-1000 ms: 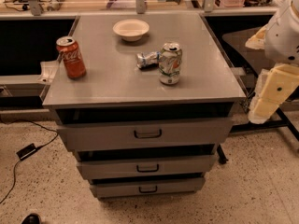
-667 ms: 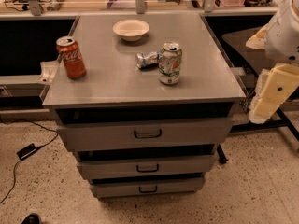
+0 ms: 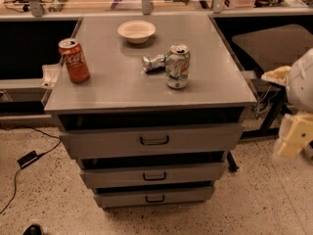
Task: Open middle drawer
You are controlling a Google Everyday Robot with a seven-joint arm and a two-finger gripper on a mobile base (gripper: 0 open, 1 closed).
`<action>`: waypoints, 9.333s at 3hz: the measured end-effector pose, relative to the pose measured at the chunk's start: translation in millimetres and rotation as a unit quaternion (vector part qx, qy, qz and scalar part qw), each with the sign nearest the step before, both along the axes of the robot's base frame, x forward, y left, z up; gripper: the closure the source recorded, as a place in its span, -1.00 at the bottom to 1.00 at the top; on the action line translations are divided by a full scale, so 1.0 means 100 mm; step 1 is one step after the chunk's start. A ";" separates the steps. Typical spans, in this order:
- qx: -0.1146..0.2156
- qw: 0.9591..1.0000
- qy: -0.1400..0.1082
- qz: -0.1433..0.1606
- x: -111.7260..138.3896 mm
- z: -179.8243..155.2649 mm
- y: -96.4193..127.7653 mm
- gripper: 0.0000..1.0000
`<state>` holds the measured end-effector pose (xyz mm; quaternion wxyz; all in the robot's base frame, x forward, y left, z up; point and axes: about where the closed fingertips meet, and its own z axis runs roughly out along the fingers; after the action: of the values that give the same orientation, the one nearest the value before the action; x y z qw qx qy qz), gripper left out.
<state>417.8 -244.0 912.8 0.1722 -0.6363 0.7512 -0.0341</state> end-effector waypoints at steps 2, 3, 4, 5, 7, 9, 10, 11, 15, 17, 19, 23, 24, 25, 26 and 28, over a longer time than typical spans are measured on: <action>-0.021 0.998 0.032 0.044 -0.37 -0.69 -0.16 -1.00; -0.034 0.996 0.029 0.071 -0.32 -0.81 -0.01 -1.00; -0.017 0.995 0.051 0.087 -0.31 -1.50 0.15 -1.00; 0.016 0.992 0.092 0.090 -0.37 -2.79 0.38 -1.00; 0.038 0.992 0.079 0.096 -0.29 -3.36 0.46 -1.00; 0.059 0.997 0.055 0.014 0.26 -3.88 0.28 -1.00; 0.110 0.993 0.033 0.004 0.66 -4.33 0.17 -1.00; 0.141 0.989 0.016 0.036 0.92 -4.62 0.27 -1.00; 0.160 0.981 0.024 0.109 1.15 -4.87 0.45 0.12; 0.160 0.981 0.024 0.109 1.19 -4.86 0.45 -0.39; 0.160 0.981 0.024 0.109 1.19 -4.86 0.45 -1.00; 0.067 0.969 0.115 0.207 0.20 -4.89 0.67 -0.32; 0.067 0.969 0.115 0.207 0.20 -4.86 0.67 -0.28; 0.067 0.969 0.115 0.207 0.20 -4.86 0.67 -0.61; 0.067 0.969 0.115 0.207 0.20 -4.86 0.67 -0.99; 0.074 0.968 0.134 0.201 0.21 -4.99 0.64 -1.00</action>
Offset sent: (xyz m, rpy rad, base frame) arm -0.0268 -0.0142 -0.0523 -0.0310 0.0405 0.0636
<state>438.7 -179.7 413.8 0.1203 -0.7582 0.6248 0.1428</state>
